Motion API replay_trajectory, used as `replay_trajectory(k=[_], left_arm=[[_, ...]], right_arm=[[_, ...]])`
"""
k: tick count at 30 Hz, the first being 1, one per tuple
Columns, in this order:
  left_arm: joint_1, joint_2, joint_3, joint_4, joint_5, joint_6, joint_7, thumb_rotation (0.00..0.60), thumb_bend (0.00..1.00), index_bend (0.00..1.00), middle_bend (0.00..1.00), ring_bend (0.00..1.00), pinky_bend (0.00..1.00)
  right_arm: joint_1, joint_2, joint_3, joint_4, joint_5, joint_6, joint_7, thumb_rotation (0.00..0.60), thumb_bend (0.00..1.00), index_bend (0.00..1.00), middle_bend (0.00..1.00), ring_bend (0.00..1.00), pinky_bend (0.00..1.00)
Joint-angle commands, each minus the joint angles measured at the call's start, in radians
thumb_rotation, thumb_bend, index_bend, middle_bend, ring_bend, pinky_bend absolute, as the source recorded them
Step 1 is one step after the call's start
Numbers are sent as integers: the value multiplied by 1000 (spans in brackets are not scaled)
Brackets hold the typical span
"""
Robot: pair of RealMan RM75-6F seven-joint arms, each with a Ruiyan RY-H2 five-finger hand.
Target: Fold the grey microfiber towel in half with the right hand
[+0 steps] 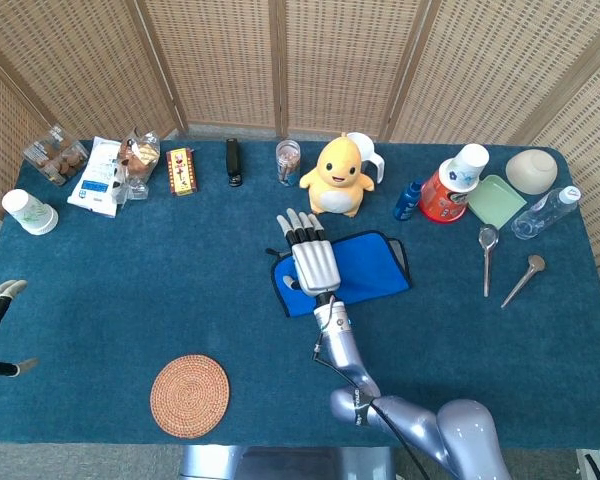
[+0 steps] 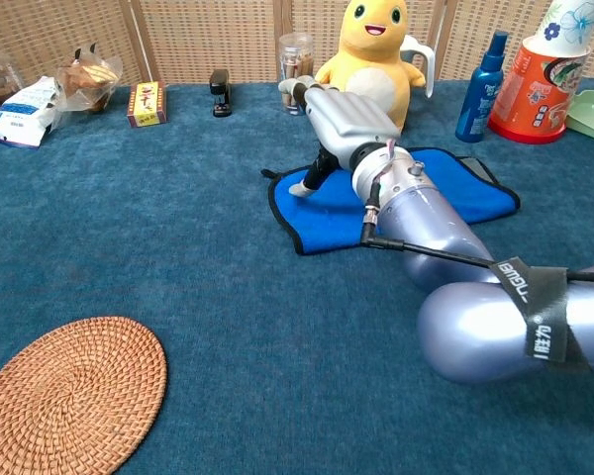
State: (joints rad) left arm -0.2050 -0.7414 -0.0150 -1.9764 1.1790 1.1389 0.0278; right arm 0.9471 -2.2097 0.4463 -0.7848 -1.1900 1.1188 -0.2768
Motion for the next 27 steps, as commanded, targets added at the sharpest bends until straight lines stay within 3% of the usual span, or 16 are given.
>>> replay_trajectory(k=[1,10,19,22,24,27], left_arm=[[1,1,0,0,1,1,-2,600,102,0,0,0,0],[0,2,1,0,5,-1,-4,600,101,0,0,0,0],[2,1,3,0,9,0,-6,600,102,0,0,0,0],[7,-2,7,-4,19,9,2,600,102,0,0,0,0],[11,-8,7,-4,35,23,5,600,102,0,0,0,0],[20,-20,6,5,63,50,2,600,102,0,0,0,0]], right_arm=[[-2,8,1,-11,-5,10,5,600,0,0,0,0,130],[-38,68,-18,-101,-18,28,15,600,0,0,0,0,130],[-132,227,-122,-283,-117,83,48,600,0,0,0,0,130],[-189,328,-198,-341,-220,164,81,540,0,0,0,0,114],[-217,374,-229,-366,-255,192,105,474,0,0,0,0,98],[-247,416,-252,-382,-284,225,132,441,0,0,0,0,92]])
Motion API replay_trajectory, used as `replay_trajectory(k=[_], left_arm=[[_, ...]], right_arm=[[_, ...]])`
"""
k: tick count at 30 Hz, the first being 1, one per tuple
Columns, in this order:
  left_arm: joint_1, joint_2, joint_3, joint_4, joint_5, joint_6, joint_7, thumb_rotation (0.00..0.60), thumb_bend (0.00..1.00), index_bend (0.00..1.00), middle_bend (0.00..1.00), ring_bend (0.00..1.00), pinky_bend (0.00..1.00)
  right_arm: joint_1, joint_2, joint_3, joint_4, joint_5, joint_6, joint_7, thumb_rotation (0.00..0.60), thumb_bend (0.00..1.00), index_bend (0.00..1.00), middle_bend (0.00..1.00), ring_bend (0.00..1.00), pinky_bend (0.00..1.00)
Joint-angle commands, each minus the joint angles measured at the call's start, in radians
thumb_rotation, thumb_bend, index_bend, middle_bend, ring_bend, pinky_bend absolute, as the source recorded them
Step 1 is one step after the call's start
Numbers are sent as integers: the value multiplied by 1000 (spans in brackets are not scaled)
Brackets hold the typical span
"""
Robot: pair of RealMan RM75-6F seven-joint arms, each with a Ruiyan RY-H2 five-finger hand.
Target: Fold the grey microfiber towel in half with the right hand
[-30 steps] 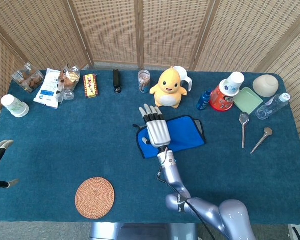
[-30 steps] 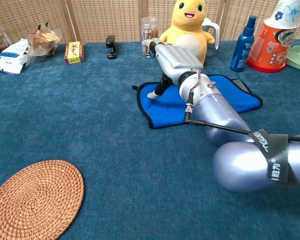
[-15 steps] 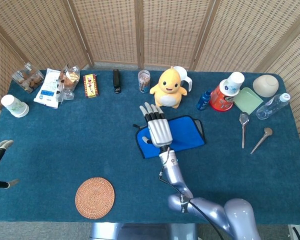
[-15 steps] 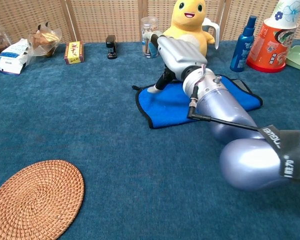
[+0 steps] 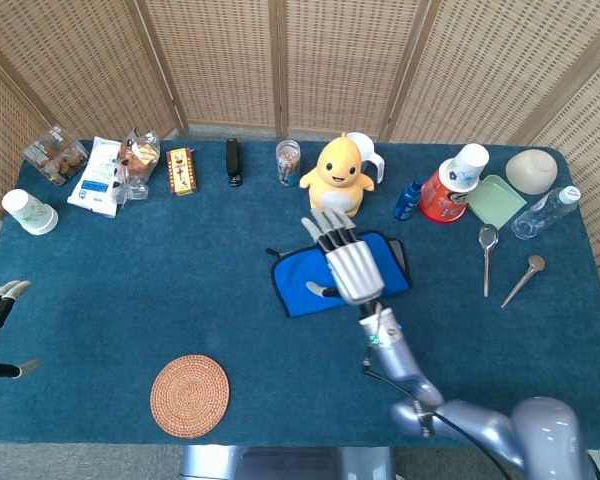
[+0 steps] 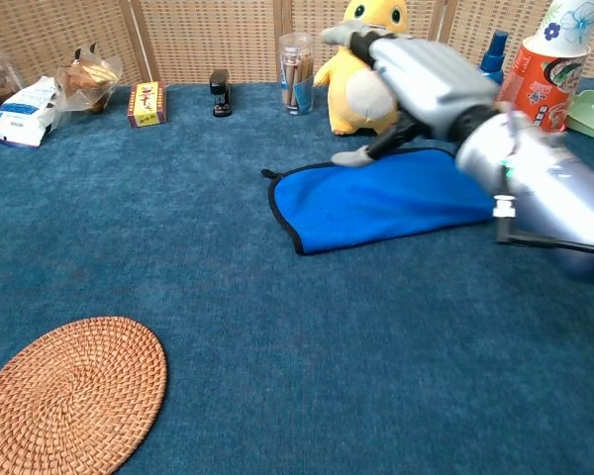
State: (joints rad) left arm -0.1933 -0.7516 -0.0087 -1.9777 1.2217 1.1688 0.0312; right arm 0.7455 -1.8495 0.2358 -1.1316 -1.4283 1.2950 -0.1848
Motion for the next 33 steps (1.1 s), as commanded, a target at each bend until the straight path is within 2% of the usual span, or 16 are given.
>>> replay_trajectory(k=[1,10,20,25,33], left_arm=[[12,-14,0,10,30,32,-4,600,102,0,0,0,0],[39,-34,-9,17,59,98,-28,600,102,0,0,0,0],[72,-80,0,12,74,156,8,600,102,0,0,0,0],[91,-99,0,32,96,195,5,600,104,0,0,0,0],[108,-105,10,58,108,206,14,600,102,0,0,0,0]], right_arm=[[-62,76,-47,-45,-56,71,59,441,0,0,0,0,92],[-198,204,-82,-88,-94,229,111,452,0,0,0,0,87],[-354,382,-141,-221,-46,263,82,508,0,0,0,0,82],[-426,418,-168,-268,-42,304,66,599,0,9,0,0,72],[-528,449,-202,-286,-66,371,131,600,0,35,0,0,64]])
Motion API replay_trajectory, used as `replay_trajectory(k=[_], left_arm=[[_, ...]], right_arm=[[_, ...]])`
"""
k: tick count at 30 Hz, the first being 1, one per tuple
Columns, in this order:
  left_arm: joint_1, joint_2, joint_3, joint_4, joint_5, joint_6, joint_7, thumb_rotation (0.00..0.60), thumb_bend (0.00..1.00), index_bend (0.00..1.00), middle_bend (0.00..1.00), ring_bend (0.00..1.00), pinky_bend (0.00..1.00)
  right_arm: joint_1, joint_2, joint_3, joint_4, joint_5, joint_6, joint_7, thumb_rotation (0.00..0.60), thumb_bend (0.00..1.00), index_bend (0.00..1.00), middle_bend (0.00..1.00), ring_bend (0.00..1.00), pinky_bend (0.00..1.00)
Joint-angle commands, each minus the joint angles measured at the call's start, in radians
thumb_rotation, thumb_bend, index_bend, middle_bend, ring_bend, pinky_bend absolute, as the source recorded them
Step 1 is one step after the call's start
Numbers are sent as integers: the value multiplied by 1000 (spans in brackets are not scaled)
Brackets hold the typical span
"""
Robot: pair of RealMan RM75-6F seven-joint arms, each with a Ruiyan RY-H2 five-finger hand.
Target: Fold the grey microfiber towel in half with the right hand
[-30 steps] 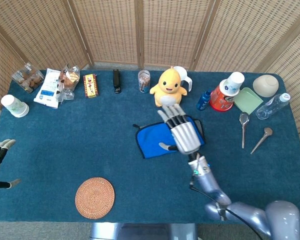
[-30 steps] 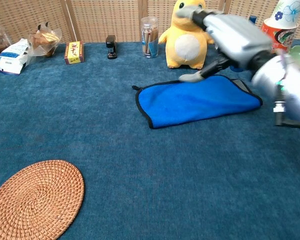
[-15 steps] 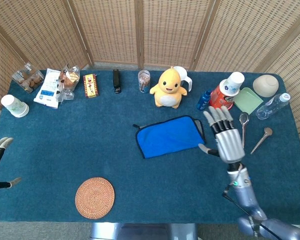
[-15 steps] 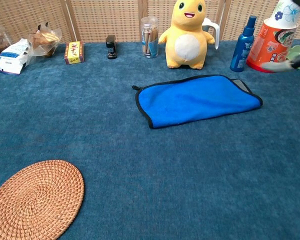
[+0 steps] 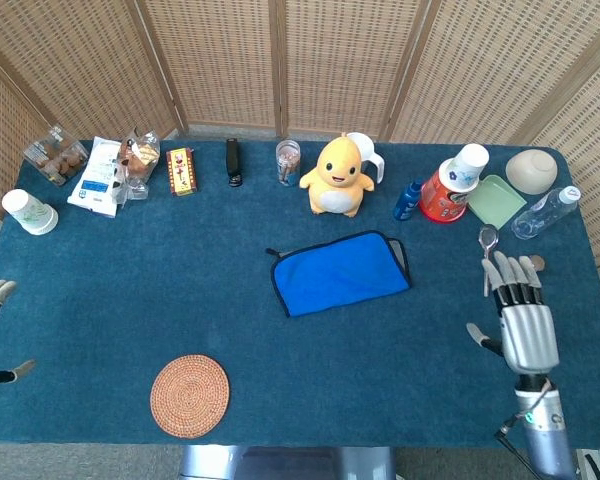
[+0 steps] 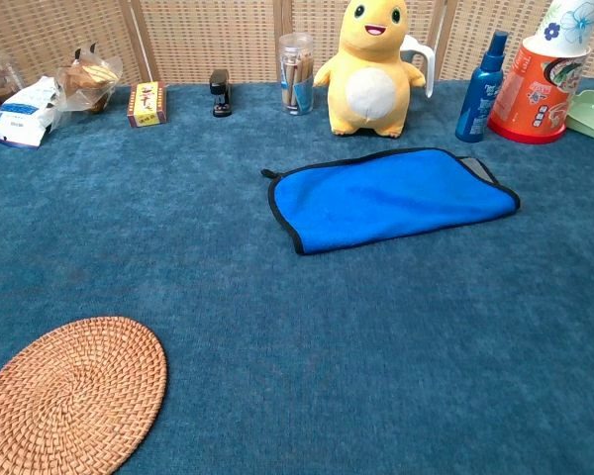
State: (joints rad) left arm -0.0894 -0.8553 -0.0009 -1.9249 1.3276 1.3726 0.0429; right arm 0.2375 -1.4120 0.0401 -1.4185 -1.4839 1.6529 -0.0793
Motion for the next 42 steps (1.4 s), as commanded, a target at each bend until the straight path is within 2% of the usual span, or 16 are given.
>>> replay_trajectory(k=[1,15,23,27,33,38,42], left_arm=[[5,-3,4,8,4,3,4,600,102,0,0,0,0],[13,-3,10,5,38,10,7,600,102,0,0,0,0],[17,-2,12,5,44,9,2,600,102,0,0,0,0],[16,-1,9,2,38,7,4,600,102,0,0,0,0],[15,1,2,2,24,2,-2,600,102,0,0,0,0],[12,3,-1,4,13,-9,-8,600,103,0,0,0,0],[10,6,-1,5,12,-16,-14,600,103,0,0,0,0]], right_arm=[[-22,16,-6,0,-13,10,31,600,0,37,0,0,64],[-39,51,15,-39,-13,-55,58,600,0,61,0,0,63],[-34,54,21,-67,-21,-97,68,600,0,131,0,0,62],[8,85,41,-135,-13,-172,58,600,0,189,18,0,62],[86,135,100,-271,84,-330,34,600,0,416,59,0,63],[154,113,148,-326,196,-434,-72,600,0,488,69,0,63],[209,100,202,-389,359,-527,-106,600,0,530,77,0,63]])
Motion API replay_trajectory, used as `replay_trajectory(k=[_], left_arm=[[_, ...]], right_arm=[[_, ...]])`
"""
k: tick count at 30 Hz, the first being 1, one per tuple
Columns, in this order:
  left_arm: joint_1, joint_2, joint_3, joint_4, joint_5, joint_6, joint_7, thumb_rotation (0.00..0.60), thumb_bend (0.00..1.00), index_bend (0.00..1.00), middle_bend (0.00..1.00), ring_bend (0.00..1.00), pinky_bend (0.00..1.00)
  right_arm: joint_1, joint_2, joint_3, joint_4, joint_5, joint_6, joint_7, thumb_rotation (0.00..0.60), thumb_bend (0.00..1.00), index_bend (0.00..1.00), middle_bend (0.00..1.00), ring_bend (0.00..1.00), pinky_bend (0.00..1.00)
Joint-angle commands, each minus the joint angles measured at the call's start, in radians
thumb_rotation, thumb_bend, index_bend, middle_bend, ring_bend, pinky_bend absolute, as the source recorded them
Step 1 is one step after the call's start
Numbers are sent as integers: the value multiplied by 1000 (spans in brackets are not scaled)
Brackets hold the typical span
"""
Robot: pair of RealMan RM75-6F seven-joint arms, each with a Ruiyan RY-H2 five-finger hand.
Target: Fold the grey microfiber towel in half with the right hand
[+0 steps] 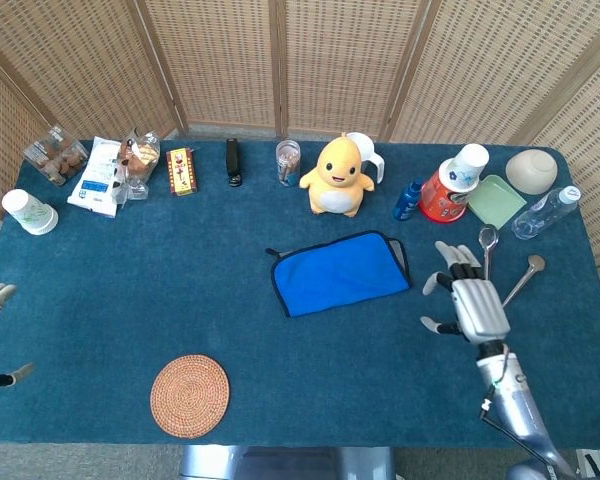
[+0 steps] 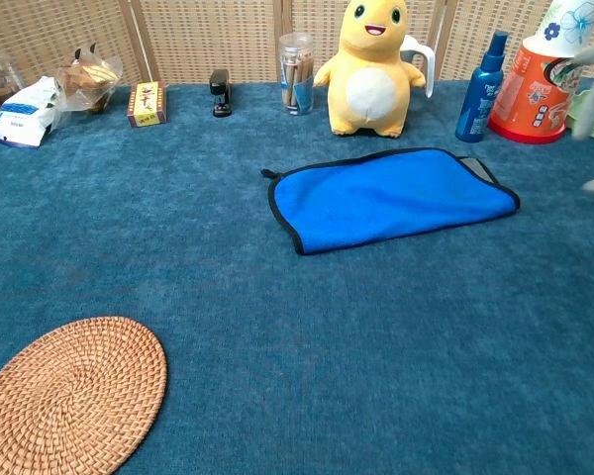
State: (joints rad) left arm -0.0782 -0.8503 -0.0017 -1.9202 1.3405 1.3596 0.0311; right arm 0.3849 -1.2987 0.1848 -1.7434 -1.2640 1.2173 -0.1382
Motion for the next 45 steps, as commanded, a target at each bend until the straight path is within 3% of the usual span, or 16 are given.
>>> replay_trajectory(k=[1,7,14,26,45], left_arm=[[-2,1,0,1,-3,-5,-3,600,103,0,0,0,0],[-5,5,-1,3,-4,-16,-12,600,102,0,0,0,0],[-13,1,0,6,-8,-34,-3,600,102,0,0,0,0],[-16,4,-1,8,-17,-44,-14,600,102,0,0,0,0],[-21,10,-1,10,-22,-58,-26,600,103,0,0,0,0]], right_arm=[[76,-13,70,-76,182,-114,-56,600,0,537,80,0,63],[178,-59,115,-43,381,-132,-227,600,0,551,90,0,67],[250,-139,138,17,523,-79,-348,600,0,533,86,0,71],[320,-247,137,126,596,-16,-447,600,26,368,0,0,73],[400,-362,160,299,784,25,-634,600,31,461,0,0,73]])
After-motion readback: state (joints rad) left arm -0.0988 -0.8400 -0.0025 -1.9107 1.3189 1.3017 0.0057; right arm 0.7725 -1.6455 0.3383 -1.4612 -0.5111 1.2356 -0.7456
